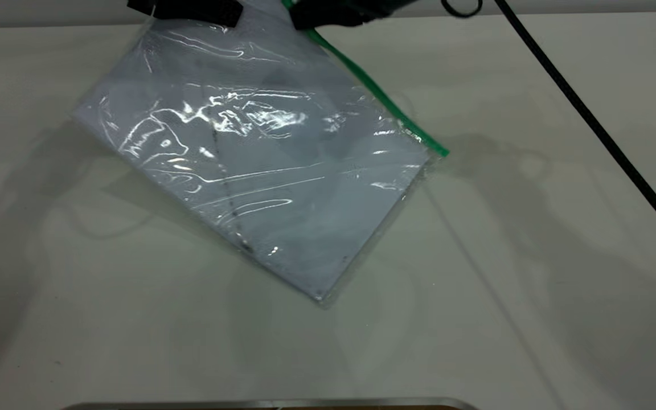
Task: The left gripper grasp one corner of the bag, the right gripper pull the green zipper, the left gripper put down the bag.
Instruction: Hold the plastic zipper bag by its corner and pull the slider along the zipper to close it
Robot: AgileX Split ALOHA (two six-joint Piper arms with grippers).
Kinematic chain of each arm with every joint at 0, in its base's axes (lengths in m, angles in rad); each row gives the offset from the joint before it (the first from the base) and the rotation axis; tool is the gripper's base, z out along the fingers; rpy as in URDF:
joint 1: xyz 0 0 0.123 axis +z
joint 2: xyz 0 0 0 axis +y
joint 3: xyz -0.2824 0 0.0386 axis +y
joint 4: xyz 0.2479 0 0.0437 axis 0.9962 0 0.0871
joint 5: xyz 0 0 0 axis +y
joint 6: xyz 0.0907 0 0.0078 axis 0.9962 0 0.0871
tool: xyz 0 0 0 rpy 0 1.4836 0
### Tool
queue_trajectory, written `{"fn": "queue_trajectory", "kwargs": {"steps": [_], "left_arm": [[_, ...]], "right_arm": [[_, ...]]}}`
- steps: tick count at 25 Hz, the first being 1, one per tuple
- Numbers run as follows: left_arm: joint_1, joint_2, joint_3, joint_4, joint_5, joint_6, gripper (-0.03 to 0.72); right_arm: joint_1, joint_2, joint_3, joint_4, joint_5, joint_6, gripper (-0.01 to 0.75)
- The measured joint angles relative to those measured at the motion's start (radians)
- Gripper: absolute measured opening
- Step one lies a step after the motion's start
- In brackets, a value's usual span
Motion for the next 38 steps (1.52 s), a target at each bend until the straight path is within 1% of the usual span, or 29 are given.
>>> {"fn": "queue_trajectory", "kwargs": {"steps": [7,13,20,26,33,38], "left_arm": [[0.009,0.003,0.003,-0.045,0.008,0.030,0.054],[0.019,0.010,0.003,-0.120,0.022,0.069,0.054],[0.054,0.012,0.003,-0.165,0.060,0.072,0.054],[0.072,0.012,0.003,-0.181,0.079,0.073,0.054],[0.076,0.012,0.003,-0.182,0.078,0.073,0.054],[0.075,0.012,0.003,-0.181,0.073,0.073,0.054]], "right_arm": [[-0.043,0.047,-0.001,0.002,0.014,-0.026,0.041],[-0.072,0.055,-0.001,-0.023,-0.034,-0.051,0.045],[-0.107,0.056,-0.001,-0.091,-0.045,-0.050,0.048],[-0.144,0.062,0.006,-0.173,-0.068,-0.032,0.053],[-0.193,0.110,0.015,-0.210,-0.102,-0.023,0.057],[-0.217,0.117,0.016,-0.215,-0.059,0.019,0.062]]}}
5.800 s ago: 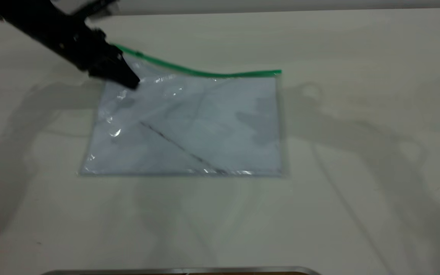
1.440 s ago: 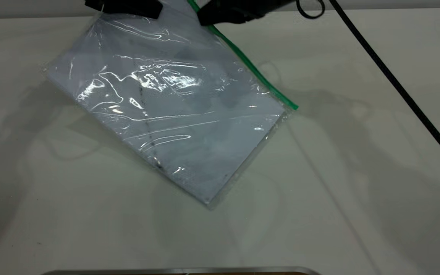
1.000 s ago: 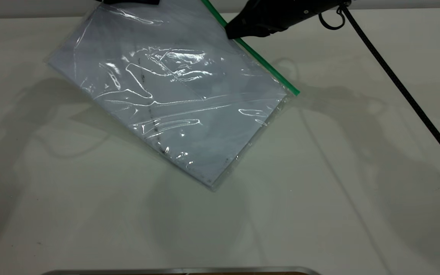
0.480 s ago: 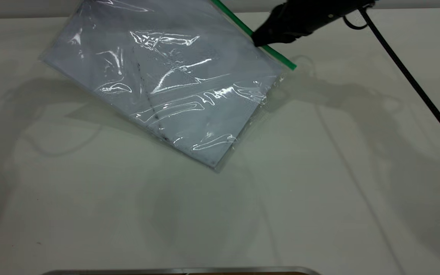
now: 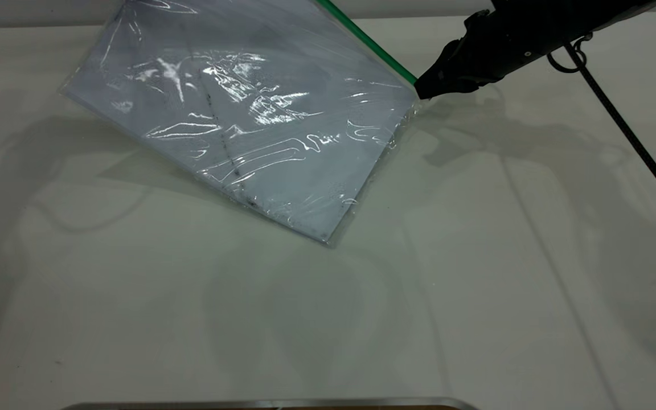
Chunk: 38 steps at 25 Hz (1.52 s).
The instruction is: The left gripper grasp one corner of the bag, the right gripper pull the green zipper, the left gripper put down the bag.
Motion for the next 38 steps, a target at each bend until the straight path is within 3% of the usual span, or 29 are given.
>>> {"fn": "queue_trajectory", "kwargs": {"steps": [3,5,9,13,18,22,24,27,33,38], "left_arm": [[0.000,0.000,0.000,0.000,-0.001,-0.008,0.054],[0.000,0.000,0.000,-0.001,-0.003,-0.038,0.054],[0.002,0.009,0.000,0.028,-0.013,-0.130,0.054],[-0.031,0.068,-0.002,0.081,-0.083,-0.261,0.056],[-0.129,0.146,-0.002,0.079,-0.292,-0.459,0.110],[-0.174,0.141,-0.002,0.083,-0.361,-0.509,0.299],[-0.171,0.113,-0.002,0.115,-0.358,-0.523,0.417],[-0.150,0.025,-0.001,0.187,-0.317,-0.599,0.521],[-0.118,-0.282,-0.001,0.441,-0.221,-0.882,0.534],[-0.117,-0.568,-0.001,0.709,-0.099,-1.143,0.512]], "right_arm": [[-0.007,-0.003,0.000,0.000,0.014,0.033,0.080],[-0.008,-0.012,0.000,-0.009,0.010,0.061,0.131],[-0.021,-0.061,0.000,-0.023,0.005,0.120,0.337],[-0.025,-0.188,0.000,-0.029,0.187,0.172,0.498],[-0.025,-0.414,0.000,-0.058,0.424,0.329,0.507],[-0.025,-0.584,0.000,-0.172,0.553,0.540,0.481],[-0.025,-0.674,0.000,-0.280,0.605,0.660,0.471],[-0.025,-0.816,0.000,-0.465,0.635,0.827,0.465],[-0.025,-1.083,0.046,-0.842,0.652,1.228,0.463],[-0.025,-1.343,0.297,-1.008,0.660,1.340,0.462]]}}
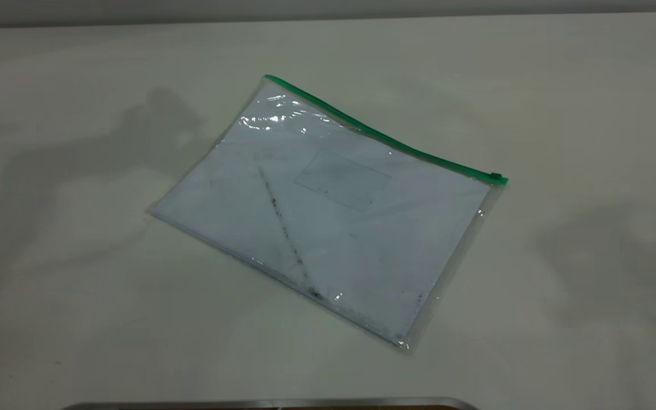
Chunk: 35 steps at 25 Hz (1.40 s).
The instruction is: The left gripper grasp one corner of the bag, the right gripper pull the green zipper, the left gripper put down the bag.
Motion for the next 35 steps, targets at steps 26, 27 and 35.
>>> {"fn": "queue_trajectory", "kwargs": {"steps": [26,27,35], "left_arm": [[0.000,-0.817,0.809,0.442,0.160,-0.651,0.509],[0.000,-0.852,0.875,0.476,0.159,-0.662,0.509],[0.000,-1.190,1.188,0.593,0.087,-0.752,0.509]], "right_arm": [[0.000,-0.755,0.818,-0.354,-0.123,0.344,0.462],[0.000,-0.755,0.818,-0.354,-0.123,0.344,0.462],[0.000,-0.755,0.818,-0.354,-0.123,0.345,0.462]]}}
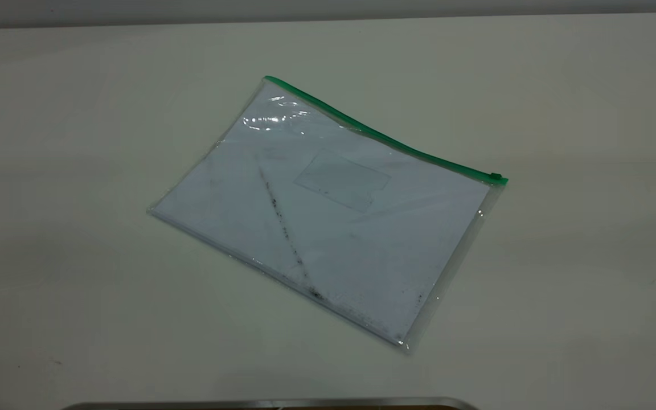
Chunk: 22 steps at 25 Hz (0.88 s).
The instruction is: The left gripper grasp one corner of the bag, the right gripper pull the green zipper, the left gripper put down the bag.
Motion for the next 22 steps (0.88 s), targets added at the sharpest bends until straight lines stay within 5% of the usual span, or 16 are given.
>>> {"fn": "queue_trajectory", "kwargs": {"steps": [11,22], "left_arm": [[-0.001,-0.493,0.019,0.014,0.021,-0.056,0.509],[-0.001,-0.688,0.019,0.014,0.038,-0.058,0.509]], "right_arm": [[0.004,-0.032,0.000,0.000,0.000,0.000,0.462],[-0.055,-0.454,0.000,0.004,0.009,0.000,0.462]]}}
